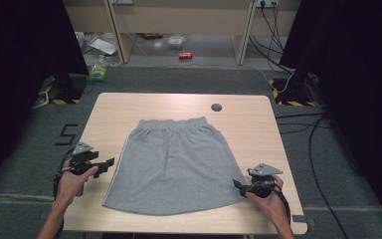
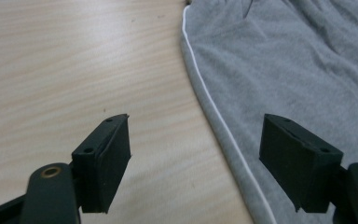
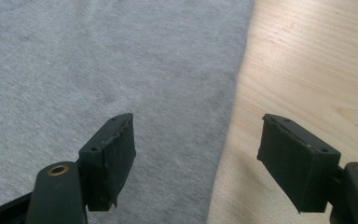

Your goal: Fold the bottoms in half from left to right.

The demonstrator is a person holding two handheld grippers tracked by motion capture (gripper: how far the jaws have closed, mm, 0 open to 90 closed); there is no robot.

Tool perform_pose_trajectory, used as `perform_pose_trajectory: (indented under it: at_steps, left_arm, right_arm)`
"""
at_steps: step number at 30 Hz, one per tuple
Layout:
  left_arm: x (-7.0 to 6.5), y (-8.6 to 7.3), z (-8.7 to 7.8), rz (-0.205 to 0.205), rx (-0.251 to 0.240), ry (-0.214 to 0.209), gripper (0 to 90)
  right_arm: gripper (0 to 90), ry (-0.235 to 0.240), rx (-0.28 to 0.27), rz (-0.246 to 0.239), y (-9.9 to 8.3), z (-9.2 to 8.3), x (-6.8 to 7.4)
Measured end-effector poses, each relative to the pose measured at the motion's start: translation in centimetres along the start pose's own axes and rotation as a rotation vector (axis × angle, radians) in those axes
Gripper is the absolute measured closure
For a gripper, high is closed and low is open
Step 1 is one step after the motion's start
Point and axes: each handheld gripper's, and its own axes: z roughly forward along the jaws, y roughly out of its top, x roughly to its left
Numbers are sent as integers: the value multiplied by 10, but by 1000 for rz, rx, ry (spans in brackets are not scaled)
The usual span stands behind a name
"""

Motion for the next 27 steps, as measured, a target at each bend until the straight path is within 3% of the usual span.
perform_pose_trajectory:
  at_steps: [6,21,27]
  left_arm:
    - [1,16,14,4,8,-16,280]
    - [5,48,53,-47,28,-48,317]
    - [4,61,69,-36,44,-36,350]
  right_arm:
    - [273,-1,1,-3,-1,0,-1]
    - [273,6,-5,-2,0,1,0]
    - [273,4,-3,-5,-1,1,-1]
